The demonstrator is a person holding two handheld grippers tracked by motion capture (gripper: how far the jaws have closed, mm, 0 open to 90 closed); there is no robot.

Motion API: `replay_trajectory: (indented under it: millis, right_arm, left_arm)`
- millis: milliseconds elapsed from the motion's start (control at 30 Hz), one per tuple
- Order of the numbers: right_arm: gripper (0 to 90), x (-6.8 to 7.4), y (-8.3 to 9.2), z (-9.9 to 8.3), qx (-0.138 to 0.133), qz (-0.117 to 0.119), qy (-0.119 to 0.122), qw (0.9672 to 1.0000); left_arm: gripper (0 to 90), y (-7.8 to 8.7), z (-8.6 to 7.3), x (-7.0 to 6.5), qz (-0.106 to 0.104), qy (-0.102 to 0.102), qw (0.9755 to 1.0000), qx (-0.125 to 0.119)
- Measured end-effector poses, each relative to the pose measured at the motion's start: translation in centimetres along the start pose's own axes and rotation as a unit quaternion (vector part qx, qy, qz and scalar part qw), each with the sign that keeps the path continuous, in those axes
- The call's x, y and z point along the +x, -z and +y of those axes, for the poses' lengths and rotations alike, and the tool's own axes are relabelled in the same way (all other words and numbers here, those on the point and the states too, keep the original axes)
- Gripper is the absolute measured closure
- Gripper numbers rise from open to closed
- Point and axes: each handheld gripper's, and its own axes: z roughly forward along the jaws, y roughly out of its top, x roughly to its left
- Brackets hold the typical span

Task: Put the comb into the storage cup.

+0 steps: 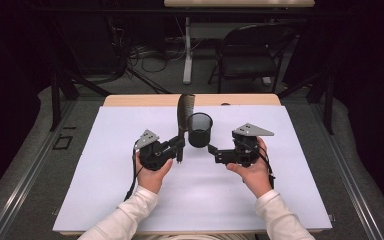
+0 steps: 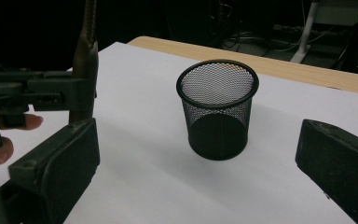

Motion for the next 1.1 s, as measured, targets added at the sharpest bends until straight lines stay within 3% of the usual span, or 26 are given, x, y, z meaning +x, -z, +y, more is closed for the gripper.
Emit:
replay_trajectory:
  millis: [300,600,733,933,1100]
  right_arm:
    - [0.0,0.0,-0.1,2.1,0.009,0.001,-0.013,0.9999]
    - [0.0,-0.1,0.4,4.1,-0.002,-0.003,-0.029,0.9996]
    - [0.0,-0.4,0.8,4.2,-0.002,0.009,-0.044,0.9990]
    - [0.0,-1.1,1.0,4.1,0.006,-0.002,-0.055,0.9985]
    - [0.0,-1.0,1.0,4.0,0.011,-0.002,-0.050,0.9987]
  left_arm:
    - [72.6,0.1,0.0,0.0,0.000,0.000,1.0000,0.000]
    - [72.6,0.1,0.0,0.1,-0.001,0.001,1.0000,0.000]
    - [72.6,-0.1,-0.1,0.0,-0.004,0.000,1.0000,0.002]
    - [72.6,-0.2,-0.3,-0.3,-0.006,-0.007,0.9999,0.005]
    - [72.6,-0.3,-0.4,-0.4,-0.006,-0.009,0.9999,0.007]
